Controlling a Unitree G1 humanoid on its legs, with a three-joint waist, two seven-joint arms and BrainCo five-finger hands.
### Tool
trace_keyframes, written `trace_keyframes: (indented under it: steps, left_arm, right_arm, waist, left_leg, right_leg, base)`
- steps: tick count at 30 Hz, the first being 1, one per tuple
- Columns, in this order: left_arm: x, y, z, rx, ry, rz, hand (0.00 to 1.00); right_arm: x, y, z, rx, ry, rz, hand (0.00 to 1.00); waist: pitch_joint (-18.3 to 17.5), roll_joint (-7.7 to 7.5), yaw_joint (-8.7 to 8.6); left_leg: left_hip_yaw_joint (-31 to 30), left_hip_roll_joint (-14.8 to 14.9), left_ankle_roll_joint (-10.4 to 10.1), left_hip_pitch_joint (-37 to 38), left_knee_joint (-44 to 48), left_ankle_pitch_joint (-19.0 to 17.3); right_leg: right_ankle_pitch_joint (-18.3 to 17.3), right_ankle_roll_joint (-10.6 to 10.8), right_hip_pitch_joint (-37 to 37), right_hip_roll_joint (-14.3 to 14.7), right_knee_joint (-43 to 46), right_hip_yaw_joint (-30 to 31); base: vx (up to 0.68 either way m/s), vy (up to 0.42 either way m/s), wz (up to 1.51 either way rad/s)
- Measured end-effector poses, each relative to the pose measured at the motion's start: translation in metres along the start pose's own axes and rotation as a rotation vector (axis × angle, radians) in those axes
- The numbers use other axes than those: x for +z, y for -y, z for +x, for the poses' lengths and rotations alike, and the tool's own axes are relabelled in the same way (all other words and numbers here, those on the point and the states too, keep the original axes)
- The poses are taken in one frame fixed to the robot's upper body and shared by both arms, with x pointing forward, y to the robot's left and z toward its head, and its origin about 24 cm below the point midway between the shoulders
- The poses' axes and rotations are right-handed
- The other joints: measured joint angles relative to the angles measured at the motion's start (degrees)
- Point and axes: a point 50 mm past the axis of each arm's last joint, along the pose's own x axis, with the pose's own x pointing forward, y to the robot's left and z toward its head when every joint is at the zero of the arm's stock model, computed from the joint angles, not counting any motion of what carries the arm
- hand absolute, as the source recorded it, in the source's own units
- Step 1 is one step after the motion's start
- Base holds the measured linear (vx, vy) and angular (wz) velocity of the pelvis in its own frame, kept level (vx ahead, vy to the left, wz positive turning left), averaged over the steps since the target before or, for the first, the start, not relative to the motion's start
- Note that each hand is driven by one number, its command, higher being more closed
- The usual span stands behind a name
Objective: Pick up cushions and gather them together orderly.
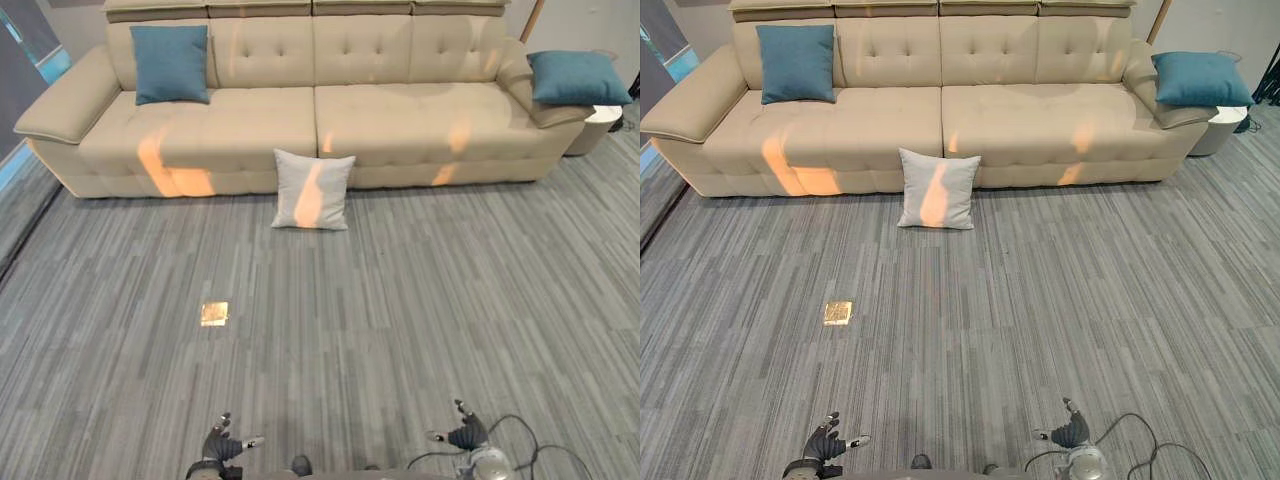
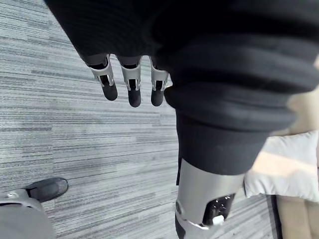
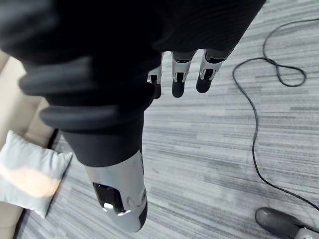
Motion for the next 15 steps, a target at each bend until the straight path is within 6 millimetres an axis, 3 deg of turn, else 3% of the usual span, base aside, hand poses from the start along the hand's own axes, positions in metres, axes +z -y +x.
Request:
trace_keyframes:
  steps: [15]
  left_arm:
    - [0.0036, -0.0053, -0.0014, 0.012, 0.027, -0.002, 0.0]
  right_arm:
    - [0.0002, 0.0045, 0.001, 0.005, 0.001, 0.0, 0.0]
  waist:
    - [0.29, 0.13, -1.2]
  left_leg:
    - [-0.3, -0.52, 0.63, -2.39, 0.36, -0.34]
  right_leg:
    - [-2.56, 0.03, -2.74, -0.72, 2.19, -1.64]
  base:
    - [-0.02, -0.015, 0.03]
